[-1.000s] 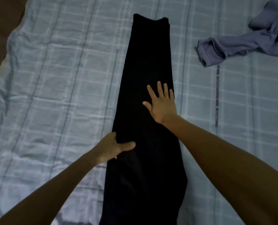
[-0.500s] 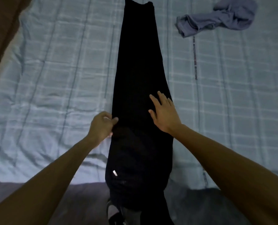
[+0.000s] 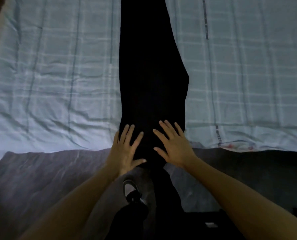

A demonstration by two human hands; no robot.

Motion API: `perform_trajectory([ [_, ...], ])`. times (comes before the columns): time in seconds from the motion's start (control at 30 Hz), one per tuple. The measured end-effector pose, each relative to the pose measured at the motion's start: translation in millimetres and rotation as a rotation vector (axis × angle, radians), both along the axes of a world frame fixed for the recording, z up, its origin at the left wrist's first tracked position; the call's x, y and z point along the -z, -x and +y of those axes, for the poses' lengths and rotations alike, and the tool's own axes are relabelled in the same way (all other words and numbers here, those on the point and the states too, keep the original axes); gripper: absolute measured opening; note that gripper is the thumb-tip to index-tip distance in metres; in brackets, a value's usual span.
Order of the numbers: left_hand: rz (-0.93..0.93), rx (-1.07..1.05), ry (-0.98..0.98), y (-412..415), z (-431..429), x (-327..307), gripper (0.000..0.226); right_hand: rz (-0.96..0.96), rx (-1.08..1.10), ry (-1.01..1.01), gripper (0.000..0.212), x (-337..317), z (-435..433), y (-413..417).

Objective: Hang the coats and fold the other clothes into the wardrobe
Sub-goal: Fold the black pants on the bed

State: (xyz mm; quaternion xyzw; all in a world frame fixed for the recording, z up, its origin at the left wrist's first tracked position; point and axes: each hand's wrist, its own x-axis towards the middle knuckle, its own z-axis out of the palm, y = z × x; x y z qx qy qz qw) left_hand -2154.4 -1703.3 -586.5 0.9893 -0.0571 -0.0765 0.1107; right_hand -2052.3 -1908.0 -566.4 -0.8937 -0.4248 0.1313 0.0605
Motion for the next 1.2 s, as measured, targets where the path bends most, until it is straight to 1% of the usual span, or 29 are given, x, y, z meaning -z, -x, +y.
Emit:
perform_trajectory([
  [0.1,0.020,0.125,-0.133,8.1,-1.1,10.6,0.113,-0.028,-0.047,0.076,0.075,7.0,-3.7,15.2],
  [0.17,0.080,0.137,-0.237,7.0,-1.3,14.7,0.119,-0.043,-0.034,0.099,0.082,8.9,-2.9,21.4],
  [0.23,0.079,0.114,-0.310,2.9,-4.6,18.2,0.112,-0.057,-0.026,0.110,0.084,10.6,-1.7,22.3],
  [0.33,0.043,0.083,-0.287,-8.7,-14.0,15.7,0.092,-0.061,-0.040,0.122,0.086,11.3,-2.6,21.2],
  [0.4,0.005,0.059,-0.253,-15.1,-14.4,12.2,0.078,-0.066,-0.064,0.136,0.091,11.4,-6.4,23.2],
  [0.5,-0.087,0.089,-0.191,-15.8,-7.1,2.4,0.063,-0.081,-0.102,0.150,0.104,11.6,-12.5,32.3],
  [0.6,-0.129,0.110,-0.124,-14.3,-0.1,-9.8,0.051,-0.107,-0.086,0.152,0.110,11.7,-17.0,43.6],
  [0.73,-0.096,0.045,0.153,-18.9,6.0,-28.6,0.042,-0.158,-0.017,0.155,0.111,2.9,-12.1,48.3],
  [0.83,-0.082,-0.081,0.372,-20.6,9.5,-48.7,0.028,-0.158,0.026,0.162,0.118,-8.4,-9.1,40.1],
  [0.9,-0.057,-0.135,0.467,-20.9,11.2,-58.1,0.024,-0.139,0.065,0.161,0.120,-17.3,-11.5,33.1],
  [1.03,-0.026,-0.229,0.575,-14.2,9.1,-68.9,0.028,-0.052,0.087,0.136,0.105,-26.9,-14.5,30.4],
  [1.13,-0.008,-0.363,0.679,-6.1,7.9,-67.7,0.030,-0.030,0.065,0.002,0.099,-24.5,-13.8,27.1],
  [1.2,-0.039,-0.404,0.698,-4.0,10.9,-67.3,0.036,-0.040,0.046,-0.101,0.090,-22.0,-12.8,19.3],
])
